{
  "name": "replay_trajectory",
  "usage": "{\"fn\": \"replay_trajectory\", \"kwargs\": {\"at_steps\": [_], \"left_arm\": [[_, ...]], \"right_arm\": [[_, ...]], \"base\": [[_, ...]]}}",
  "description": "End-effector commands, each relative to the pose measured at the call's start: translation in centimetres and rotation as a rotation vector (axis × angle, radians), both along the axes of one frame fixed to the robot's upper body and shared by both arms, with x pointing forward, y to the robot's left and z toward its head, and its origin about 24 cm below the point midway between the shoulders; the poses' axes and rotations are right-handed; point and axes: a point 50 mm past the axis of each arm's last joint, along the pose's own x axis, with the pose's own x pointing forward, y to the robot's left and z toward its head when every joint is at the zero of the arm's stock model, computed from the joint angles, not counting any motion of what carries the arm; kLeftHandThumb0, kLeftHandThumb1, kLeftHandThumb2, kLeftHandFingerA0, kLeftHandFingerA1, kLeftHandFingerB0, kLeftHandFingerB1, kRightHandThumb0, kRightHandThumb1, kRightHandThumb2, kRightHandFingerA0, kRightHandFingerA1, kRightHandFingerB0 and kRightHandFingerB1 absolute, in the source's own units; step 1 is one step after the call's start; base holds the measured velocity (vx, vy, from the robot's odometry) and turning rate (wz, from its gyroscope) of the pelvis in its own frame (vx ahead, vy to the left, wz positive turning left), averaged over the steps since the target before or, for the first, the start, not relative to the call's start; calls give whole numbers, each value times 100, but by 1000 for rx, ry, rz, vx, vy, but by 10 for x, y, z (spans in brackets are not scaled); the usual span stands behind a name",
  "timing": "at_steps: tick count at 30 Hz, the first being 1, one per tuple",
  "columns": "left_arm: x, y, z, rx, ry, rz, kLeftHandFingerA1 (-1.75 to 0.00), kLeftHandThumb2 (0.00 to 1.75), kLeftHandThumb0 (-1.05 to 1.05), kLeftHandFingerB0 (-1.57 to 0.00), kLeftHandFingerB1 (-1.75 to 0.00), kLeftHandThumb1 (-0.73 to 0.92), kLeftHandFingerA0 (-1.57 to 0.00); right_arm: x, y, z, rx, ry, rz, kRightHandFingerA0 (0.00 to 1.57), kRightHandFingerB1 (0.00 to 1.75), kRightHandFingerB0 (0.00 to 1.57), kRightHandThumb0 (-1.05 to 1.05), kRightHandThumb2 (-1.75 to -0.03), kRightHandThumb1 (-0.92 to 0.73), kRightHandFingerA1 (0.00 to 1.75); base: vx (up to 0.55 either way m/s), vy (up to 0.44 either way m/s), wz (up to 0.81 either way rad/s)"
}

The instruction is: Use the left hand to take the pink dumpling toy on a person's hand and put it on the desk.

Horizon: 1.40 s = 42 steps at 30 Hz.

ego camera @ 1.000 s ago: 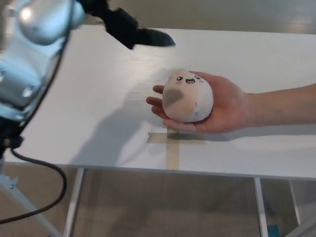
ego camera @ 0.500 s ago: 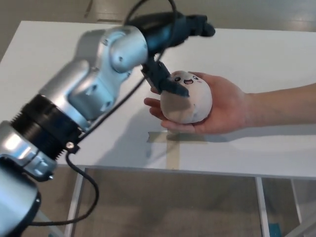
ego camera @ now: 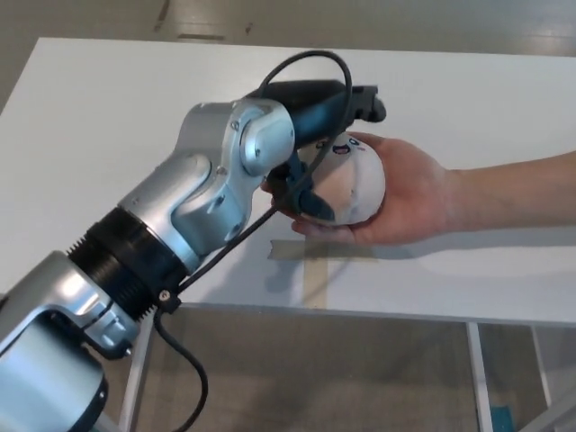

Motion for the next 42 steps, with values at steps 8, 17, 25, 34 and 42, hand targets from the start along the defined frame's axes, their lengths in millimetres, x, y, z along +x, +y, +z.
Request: {"fn": "replay_trajectory", "kwargs": {"at_steps": [8, 17, 25, 34, 42], "left_arm": [[0, 6, -20, 42, 61, -4, -85, 59, -29, -51, -36, 63, -72], [-4, 7, -21, -22, -58, -6, -163, 61, -17, -90, -57, 82, -65], [-3, 9, -18, -64, -95, -2, -162, 62, -18, -89, -59, 81, -66], [-2, 11, -18, -73, -97, -1, -161, 62, -21, -80, -89, 80, -65], [0, 11, -17, -76, -87, 1, -161, 63, -21, -87, -70, 80, -65]], "right_arm": [[-1, -4, 1, -2, 15, -12, 71, 42, 57, -21, -60, -69, 46], [0, -4, 1, 8, 2, -27, 71, 42, 57, -22, -60, -70, 46], [1, -4, 2, 17, 3, -30, 70, 42, 56, -23, -60, -70, 46], [3, -4, 2, 28, -4, -37, 67, 41, 54, -23, -61, -71, 45], [3, -3, 2, 40, -6, -43, 67, 41, 54, -23, -61, -72, 45]], "base": [[0, 0, 0], [0, 0, 0], [0, 0, 0], [0, 0, 0], [0, 0, 0]]}}
